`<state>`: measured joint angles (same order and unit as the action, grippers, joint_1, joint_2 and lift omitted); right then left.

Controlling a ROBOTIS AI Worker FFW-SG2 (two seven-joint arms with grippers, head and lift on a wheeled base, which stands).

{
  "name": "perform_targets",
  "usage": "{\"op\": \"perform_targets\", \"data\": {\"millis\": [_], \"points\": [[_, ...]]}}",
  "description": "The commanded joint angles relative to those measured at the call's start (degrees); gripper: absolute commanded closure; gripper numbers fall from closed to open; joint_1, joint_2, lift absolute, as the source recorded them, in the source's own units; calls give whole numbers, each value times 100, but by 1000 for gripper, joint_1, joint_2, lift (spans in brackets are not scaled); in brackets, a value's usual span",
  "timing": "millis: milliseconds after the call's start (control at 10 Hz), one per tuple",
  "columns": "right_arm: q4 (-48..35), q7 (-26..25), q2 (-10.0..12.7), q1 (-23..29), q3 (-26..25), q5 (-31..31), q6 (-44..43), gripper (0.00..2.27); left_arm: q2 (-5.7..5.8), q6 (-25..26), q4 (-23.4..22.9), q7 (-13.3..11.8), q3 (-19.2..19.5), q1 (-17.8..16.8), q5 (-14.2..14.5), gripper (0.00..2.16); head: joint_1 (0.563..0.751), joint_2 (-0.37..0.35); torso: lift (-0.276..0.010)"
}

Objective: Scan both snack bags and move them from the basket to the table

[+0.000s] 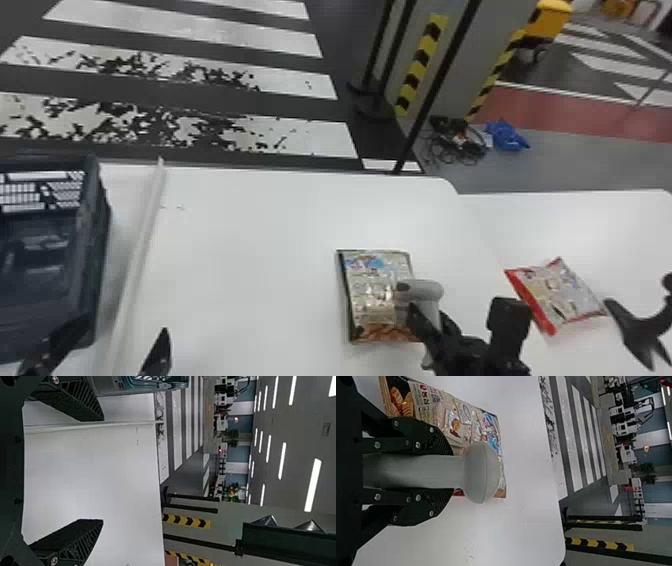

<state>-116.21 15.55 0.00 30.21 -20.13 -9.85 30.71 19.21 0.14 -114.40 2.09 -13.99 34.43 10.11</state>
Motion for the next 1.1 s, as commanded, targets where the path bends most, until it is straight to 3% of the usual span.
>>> {"op": "perform_targets", "data": {"millis": [0, 600, 800, 1000], "points": [[116, 0, 5, -24, 9, 10, -104, 2246, -5, 0, -21, 10, 2, 37, -26, 80, 695, -310, -98], [-201, 0, -9, -42, -176, -122, 37, 2246, -40, 0, -21, 19, -16, 46, -61, 80, 695, -314, -98], [-183, 0, -97, -376, -448, -105, 318, 2246, -22, 0, -12, 10, -25, 46, -61, 80, 695, -331, -98], [292, 18, -325, -824, -633, 36, 388, 2246, -22, 0, -12, 10, -7, 73, -61, 80, 695, -350, -98]]}}
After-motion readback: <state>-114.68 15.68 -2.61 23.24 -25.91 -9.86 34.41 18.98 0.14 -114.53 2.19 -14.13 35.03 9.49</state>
